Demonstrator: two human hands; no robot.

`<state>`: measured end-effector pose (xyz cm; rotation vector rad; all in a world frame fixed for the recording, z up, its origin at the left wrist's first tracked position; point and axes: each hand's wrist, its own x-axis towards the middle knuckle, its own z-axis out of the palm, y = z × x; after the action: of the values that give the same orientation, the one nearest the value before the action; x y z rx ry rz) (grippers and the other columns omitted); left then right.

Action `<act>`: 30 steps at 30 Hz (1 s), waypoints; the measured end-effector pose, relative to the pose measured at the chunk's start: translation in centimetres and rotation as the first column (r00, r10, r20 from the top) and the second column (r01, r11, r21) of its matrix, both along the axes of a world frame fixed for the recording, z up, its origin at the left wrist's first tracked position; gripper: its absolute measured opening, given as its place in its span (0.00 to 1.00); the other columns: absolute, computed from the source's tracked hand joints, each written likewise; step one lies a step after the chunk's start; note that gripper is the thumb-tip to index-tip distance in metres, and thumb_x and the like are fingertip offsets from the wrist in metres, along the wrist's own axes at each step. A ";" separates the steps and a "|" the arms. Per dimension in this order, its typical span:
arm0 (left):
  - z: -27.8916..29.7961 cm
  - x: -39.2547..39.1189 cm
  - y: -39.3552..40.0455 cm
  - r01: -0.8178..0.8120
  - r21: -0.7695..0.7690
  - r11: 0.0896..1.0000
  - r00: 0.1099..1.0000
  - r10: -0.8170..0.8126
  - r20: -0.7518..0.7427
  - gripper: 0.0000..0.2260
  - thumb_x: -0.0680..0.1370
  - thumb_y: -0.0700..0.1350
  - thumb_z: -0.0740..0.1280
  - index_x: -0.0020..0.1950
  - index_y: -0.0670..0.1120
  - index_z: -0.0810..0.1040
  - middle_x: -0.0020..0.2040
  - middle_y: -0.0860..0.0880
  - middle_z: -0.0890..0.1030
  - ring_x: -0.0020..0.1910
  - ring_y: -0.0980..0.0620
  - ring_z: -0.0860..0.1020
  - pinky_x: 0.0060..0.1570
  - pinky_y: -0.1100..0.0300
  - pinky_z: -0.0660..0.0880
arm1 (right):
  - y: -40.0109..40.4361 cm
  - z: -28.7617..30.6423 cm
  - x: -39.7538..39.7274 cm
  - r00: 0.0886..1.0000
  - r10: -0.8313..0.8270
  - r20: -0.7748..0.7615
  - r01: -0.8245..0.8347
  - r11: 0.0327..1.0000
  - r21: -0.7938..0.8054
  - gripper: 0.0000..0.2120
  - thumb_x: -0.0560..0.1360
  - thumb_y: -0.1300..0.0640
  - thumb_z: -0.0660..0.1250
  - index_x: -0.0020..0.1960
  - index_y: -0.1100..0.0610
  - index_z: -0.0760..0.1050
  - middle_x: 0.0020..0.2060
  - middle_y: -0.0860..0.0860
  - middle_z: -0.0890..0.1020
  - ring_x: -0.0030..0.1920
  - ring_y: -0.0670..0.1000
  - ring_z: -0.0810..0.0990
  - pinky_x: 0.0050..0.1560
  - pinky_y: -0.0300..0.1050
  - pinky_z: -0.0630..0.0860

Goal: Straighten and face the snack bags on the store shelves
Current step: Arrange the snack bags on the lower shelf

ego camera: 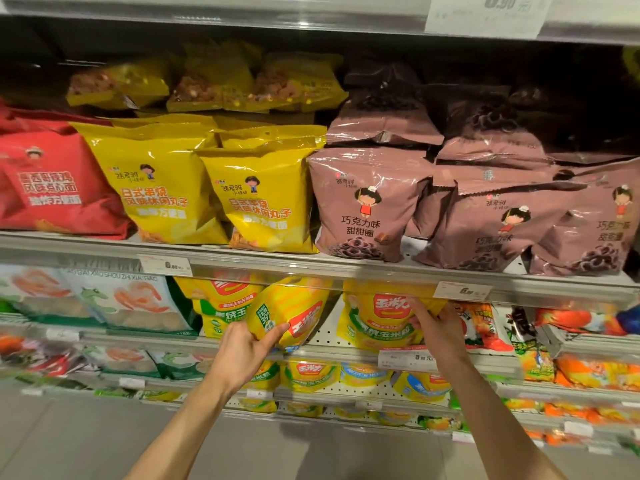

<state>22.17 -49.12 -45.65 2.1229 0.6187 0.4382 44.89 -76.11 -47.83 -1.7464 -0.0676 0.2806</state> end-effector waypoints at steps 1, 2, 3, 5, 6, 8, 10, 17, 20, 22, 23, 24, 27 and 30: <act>-0.1 0.0 0.0 0.001 0.004 1.000 1.000 -0.001 0.001 0.26 0.77 0.52 0.74 0.24 0.47 0.67 0.21 0.53 0.75 0.21 0.55 0.73 0.24 0.64 0.67 | 0.0 -0.1 0.0 1.000 -0.002 0.001 0.002 1.000 0.000 0.20 0.77 0.50 0.74 0.59 0.64 0.75 0.48 0.57 0.85 0.36 0.39 0.85 0.32 0.27 0.75; -0.3 -0.1 0.0 0.005 0.003 1.000 1.000 -0.005 0.004 0.26 0.77 0.52 0.74 0.24 0.47 0.67 0.21 0.52 0.75 0.20 0.55 0.73 0.24 0.65 0.66 | 0.0 0.0 0.0 1.000 -0.004 0.001 0.004 1.000 -0.004 0.20 0.77 0.50 0.74 0.59 0.64 0.76 0.48 0.57 0.85 0.36 0.40 0.85 0.32 0.28 0.76; -0.3 -0.2 0.0 0.006 -0.005 1.000 1.000 -0.006 0.012 0.27 0.77 0.53 0.74 0.23 0.47 0.67 0.22 0.52 0.75 0.20 0.56 0.72 0.23 0.67 0.66 | 0.0 0.0 -0.1 1.000 -0.008 0.003 0.008 1.000 -0.005 0.19 0.77 0.49 0.74 0.58 0.63 0.76 0.47 0.56 0.86 0.36 0.40 0.85 0.32 0.28 0.76; -0.4 -0.6 -0.1 0.003 -0.029 1.000 1.000 -0.003 0.022 0.25 0.75 0.57 0.73 0.25 0.46 0.68 0.23 0.50 0.77 0.20 0.57 0.71 0.23 0.67 0.66 | 0.0 0.2 -0.1 1.000 -0.019 0.012 0.019 1.000 -0.002 0.18 0.76 0.49 0.74 0.57 0.61 0.77 0.45 0.55 0.86 0.35 0.40 0.85 0.32 0.29 0.76; -0.5 -0.9 -0.1 0.009 -0.047 0.999 1.000 -0.008 0.029 0.23 0.74 0.60 0.72 0.27 0.46 0.72 0.26 0.50 0.79 0.22 0.56 0.74 0.24 0.66 0.69 | 0.0 0.3 -0.1 1.000 -0.025 0.015 0.025 1.000 -0.003 0.18 0.76 0.48 0.74 0.57 0.59 0.77 0.43 0.54 0.86 0.34 0.40 0.84 0.31 0.29 0.76; -0.7 -1.5 -0.1 0.034 -0.090 0.995 0.998 -0.029 0.059 0.19 0.73 0.62 0.71 0.39 0.46 0.81 0.35 0.53 0.85 0.31 0.55 0.82 0.31 0.62 0.78 | -0.1 0.5 0.0 0.999 -0.039 0.013 0.039 0.999 -0.004 0.18 0.75 0.46 0.75 0.57 0.58 0.78 0.39 0.53 0.86 0.34 0.41 0.84 0.30 0.32 0.77; -0.6 -1.8 0.1 0.020 -0.121 0.992 0.996 -0.010 0.086 0.20 0.73 0.63 0.71 0.46 0.46 0.84 0.40 0.49 0.87 0.39 0.47 0.85 0.40 0.52 0.82 | -0.2 0.6 0.1 1.000 -0.027 0.009 0.027 1.000 -0.004 0.19 0.74 0.45 0.75 0.56 0.57 0.79 0.38 0.52 0.86 0.35 0.43 0.85 0.33 0.35 0.79; 2.0 -1.9 0.2 0.051 -0.108 0.993 0.995 -0.041 0.091 0.14 0.74 0.61 0.71 0.36 0.52 0.85 0.37 0.54 0.87 0.39 0.54 0.86 0.39 0.56 0.82 | -0.4 1.3 -0.2 1.000 0.020 -0.007 -0.020 0.999 0.027 0.13 0.76 0.48 0.75 0.48 0.57 0.80 0.40 0.51 0.87 0.35 0.42 0.85 0.32 0.30 0.78; 2.9 -3.1 0.6 0.044 -0.172 0.984 0.991 -0.022 0.130 0.07 0.74 0.54 0.73 0.39 0.55 0.87 0.42 0.55 0.88 0.43 0.56 0.87 0.43 0.59 0.83 | -0.2 1.5 -0.6 0.999 0.043 -0.010 -0.043 0.998 0.044 0.11 0.77 0.51 0.74 0.44 0.59 0.80 0.37 0.47 0.87 0.37 0.41 0.86 0.35 0.29 0.78; 4.0 -3.8 1.5 -0.018 -0.230 0.973 0.978 0.065 0.196 0.05 0.74 0.51 0.75 0.42 0.52 0.88 0.42 0.51 0.88 0.41 0.52 0.87 0.42 0.57 0.84 | 0.2 1.6 -1.0 0.997 0.071 -0.008 -0.071 0.996 0.051 0.09 0.78 0.52 0.73 0.43 0.56 0.82 0.36 0.46 0.87 0.38 0.40 0.86 0.36 0.29 0.78; 4.5 -4.2 1.9 -0.036 -0.248 0.968 0.971 0.093 0.219 0.04 0.74 0.49 0.75 0.43 0.50 0.88 0.41 0.48 0.88 0.39 0.48 0.87 0.40 0.55 0.84 | 0.5 1.7 -1.2 0.996 0.085 -0.004 -0.084 0.995 0.061 0.08 0.78 0.52 0.73 0.43 0.55 0.82 0.36 0.46 0.87 0.38 0.40 0.86 0.37 0.29 0.78; 5.1 -4.7 2.3 -0.044 -0.254 0.966 0.968 0.104 0.229 0.04 0.74 0.49 0.75 0.43 0.50 0.88 0.40 0.45 0.88 0.36 0.44 0.87 0.38 0.51 0.84 | 0.9 1.8 -1.4 0.995 0.098 -0.002 -0.097 0.993 0.072 0.06 0.78 0.52 0.73 0.44 0.53 0.82 0.37 0.45 0.87 0.39 0.40 0.86 0.37 0.29 0.78; 6.0 -6.1 3.3 -0.101 -0.222 0.970 0.965 0.150 0.216 0.07 0.72 0.50 0.76 0.41 0.47 0.87 0.34 0.42 0.86 0.31 0.39 0.85 0.32 0.45 0.83 | 2.5 2.0 -1.9 0.990 0.143 -0.017 -0.140 0.984 0.109 0.05 0.77 0.51 0.73 0.49 0.51 0.83 0.42 0.44 0.88 0.41 0.41 0.86 0.39 0.30 0.79; 6.3 -7.2 3.9 -0.150 -0.235 0.960 0.956 0.202 0.215 0.07 0.71 0.50 0.76 0.39 0.46 0.87 0.34 0.41 0.86 0.30 0.40 0.85 0.30 0.46 0.83 | 4.9 1.6 -2.6 0.978 0.204 -0.048 -0.198 0.975 0.103 0.08 0.76 0.49 0.74 0.51 0.51 0.83 0.44 0.46 0.88 0.38 0.40 0.86 0.35 0.33 0.80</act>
<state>14.93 -45.24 -39.36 1.7833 0.6874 0.6817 42.27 -71.23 -46.22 -1.6346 -0.2133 0.4690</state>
